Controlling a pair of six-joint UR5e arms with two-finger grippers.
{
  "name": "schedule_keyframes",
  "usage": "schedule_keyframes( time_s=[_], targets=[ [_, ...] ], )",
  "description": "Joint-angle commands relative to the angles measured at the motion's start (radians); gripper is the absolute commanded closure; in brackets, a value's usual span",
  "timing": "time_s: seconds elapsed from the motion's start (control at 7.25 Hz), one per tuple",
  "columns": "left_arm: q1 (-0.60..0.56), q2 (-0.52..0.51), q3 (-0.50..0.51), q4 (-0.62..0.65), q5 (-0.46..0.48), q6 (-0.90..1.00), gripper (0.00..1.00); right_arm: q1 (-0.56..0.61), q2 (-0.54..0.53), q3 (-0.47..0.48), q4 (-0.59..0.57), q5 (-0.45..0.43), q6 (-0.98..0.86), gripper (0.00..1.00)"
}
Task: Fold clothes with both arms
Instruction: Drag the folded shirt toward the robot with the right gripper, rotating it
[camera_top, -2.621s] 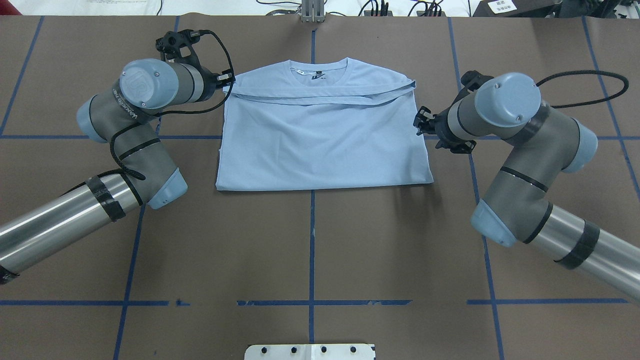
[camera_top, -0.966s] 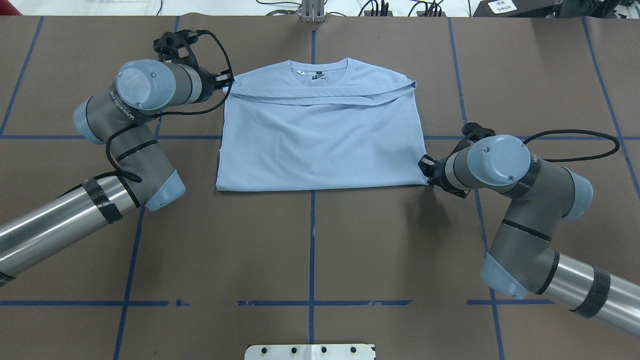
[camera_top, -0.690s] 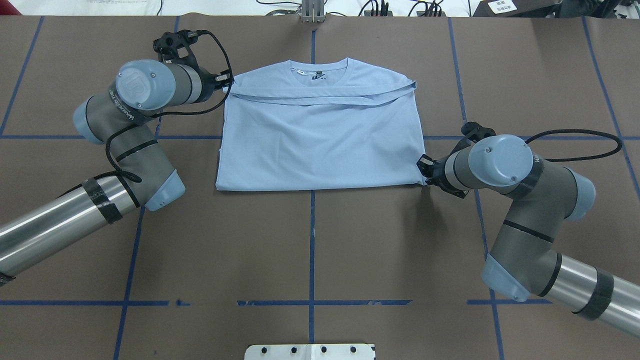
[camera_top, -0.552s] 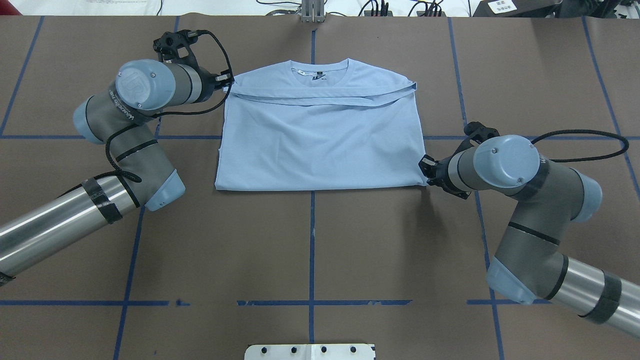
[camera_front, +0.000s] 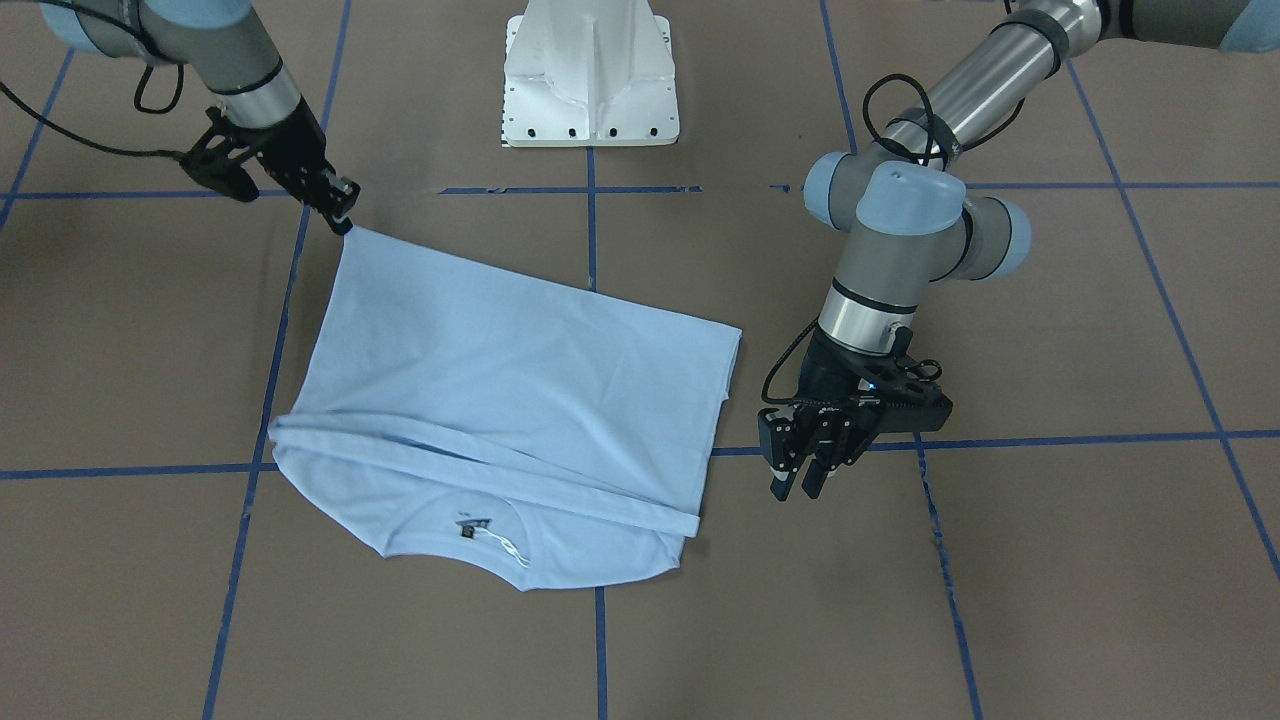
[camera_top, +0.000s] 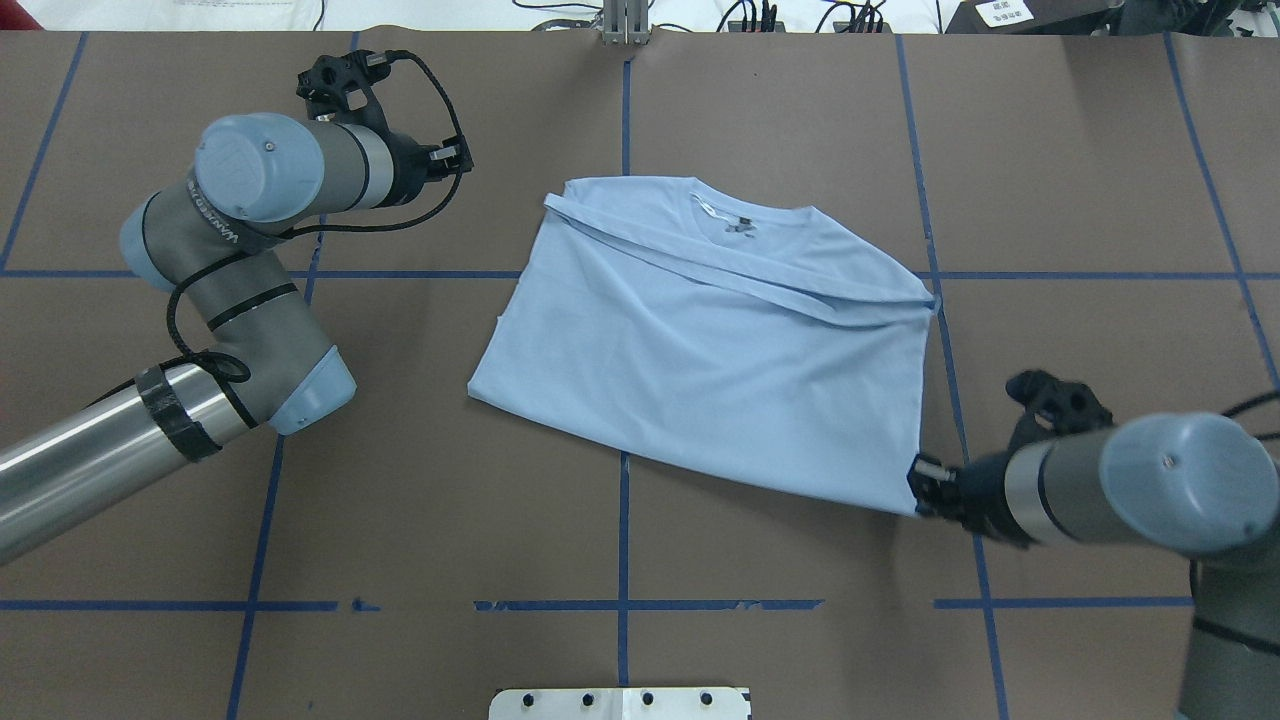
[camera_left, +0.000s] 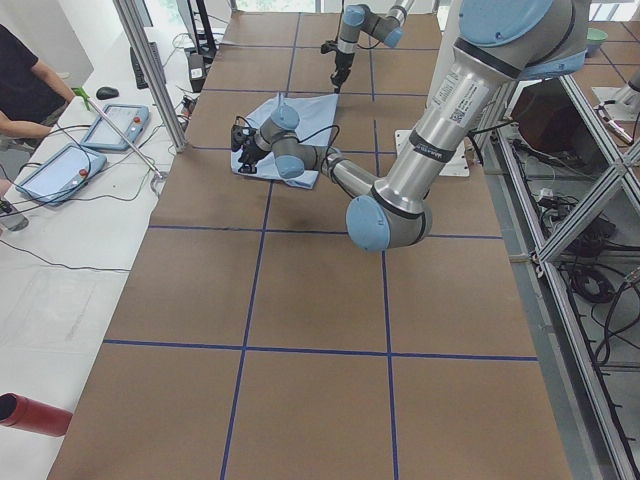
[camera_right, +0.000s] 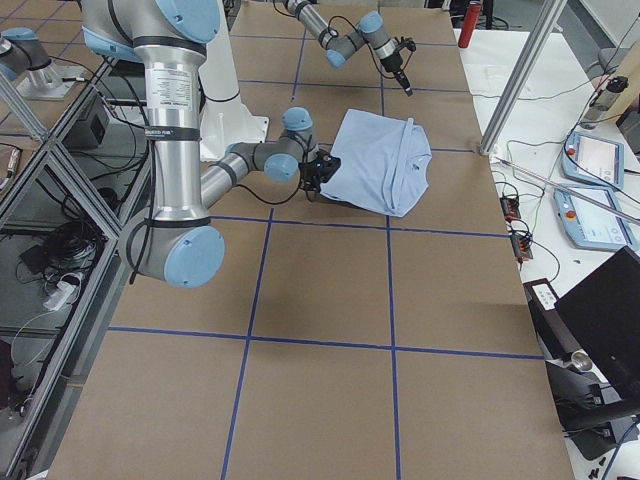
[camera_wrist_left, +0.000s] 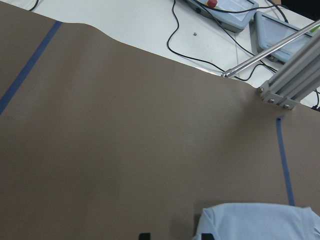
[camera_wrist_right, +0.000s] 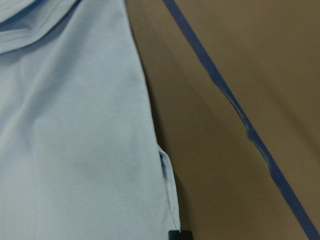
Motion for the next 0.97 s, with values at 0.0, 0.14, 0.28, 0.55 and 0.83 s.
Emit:
schedule_keyframes(
  time_s=[0.0,0.14,0.28,0.55,0.83],
  targets=[
    [0.01,0.041,-0.108,0.003,-0.118,-0.022,0.49,-0.337,-0.102,0.143,0.0,-0.019,0.162,1.0],
    [0.01,0.042,-0.154,0.023,-0.183,-0.042,0.37,-0.435,-0.102,0.146,0.0,-0.088,0.168,1.0],
    [0.011,0.057,-0.171,0.026,-0.192,-0.062,0.36,-0.49,-0.102,0.143,0.0,-0.175,0.174,0.01],
    [0.086,0.117,-0.288,0.09,-0.202,-0.215,0.36,-0.424,-0.102,0.145,0.0,-0.204,0.173,0.0],
    [0.237,0.121,-0.451,0.361,-0.138,-0.325,0.36,-0.217,-0.079,0.165,0.002,-0.195,0.167,0.0]
  ],
)
